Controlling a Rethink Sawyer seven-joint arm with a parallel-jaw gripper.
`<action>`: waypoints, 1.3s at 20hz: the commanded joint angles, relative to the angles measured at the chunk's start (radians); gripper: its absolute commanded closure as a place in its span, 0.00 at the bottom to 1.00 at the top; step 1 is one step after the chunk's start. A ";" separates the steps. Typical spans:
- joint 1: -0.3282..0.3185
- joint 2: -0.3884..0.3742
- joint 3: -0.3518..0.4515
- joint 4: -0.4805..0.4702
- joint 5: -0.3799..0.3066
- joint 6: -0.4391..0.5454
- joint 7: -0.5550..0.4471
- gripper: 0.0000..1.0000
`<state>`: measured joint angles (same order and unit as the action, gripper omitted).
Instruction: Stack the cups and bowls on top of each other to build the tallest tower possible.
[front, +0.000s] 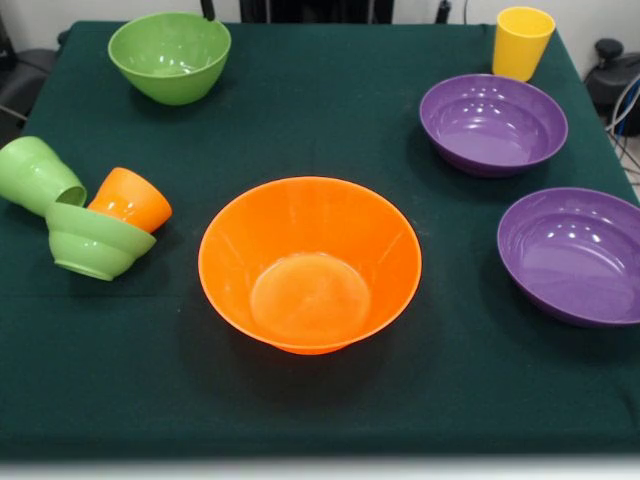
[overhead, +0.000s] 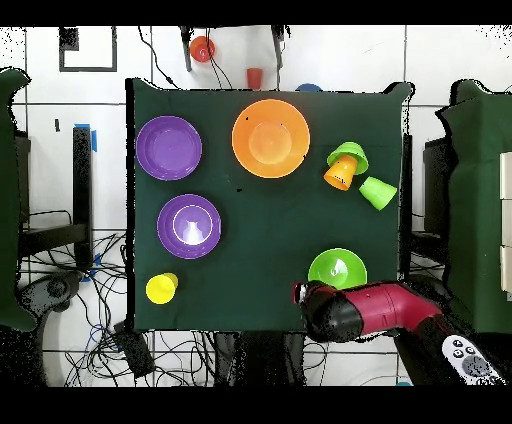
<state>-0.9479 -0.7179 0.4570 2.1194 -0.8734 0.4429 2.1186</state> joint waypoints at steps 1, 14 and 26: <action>-0.022 0.083 0.057 -0.113 -0.067 0.041 -0.201 0.00; -0.059 0.194 0.054 -0.198 -0.147 0.014 -0.226 0.00; -0.016 0.214 0.026 -0.188 -0.207 -0.055 -0.119 0.00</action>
<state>-1.0123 -0.5189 0.4603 2.0059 -0.9872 0.4431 2.1186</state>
